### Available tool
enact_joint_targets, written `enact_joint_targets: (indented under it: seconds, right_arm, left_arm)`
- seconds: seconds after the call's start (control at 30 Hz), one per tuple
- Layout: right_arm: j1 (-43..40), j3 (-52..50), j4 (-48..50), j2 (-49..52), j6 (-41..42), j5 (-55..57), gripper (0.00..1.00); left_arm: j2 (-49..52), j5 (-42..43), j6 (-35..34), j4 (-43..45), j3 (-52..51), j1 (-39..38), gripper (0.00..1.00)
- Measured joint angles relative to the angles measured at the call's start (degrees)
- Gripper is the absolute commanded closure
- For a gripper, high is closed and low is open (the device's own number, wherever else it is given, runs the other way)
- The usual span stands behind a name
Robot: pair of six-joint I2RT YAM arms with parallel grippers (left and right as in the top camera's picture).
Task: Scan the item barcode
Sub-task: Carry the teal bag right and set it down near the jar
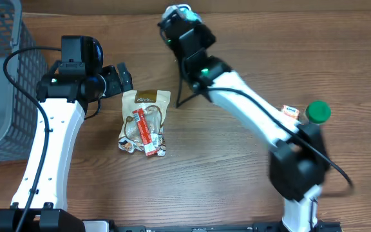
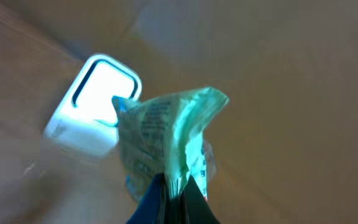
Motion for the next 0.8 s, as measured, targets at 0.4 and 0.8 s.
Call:
enact_joint_targets:
  seconds: [0.4,0.8]
  right_arm:
    - [-4.4,-3.3,-45.7,-10.8,27.0,-26.4,0.96]
    - [-16.1,-19.3,-44.6,-10.4,27.7,-30.5,0.26]
  left_arm:
    - [0.0,0.0,0.0,0.0,0.0,0.0,0.00]
    - [0.0,0.0,0.0,0.0,0.0,0.0,0.00]
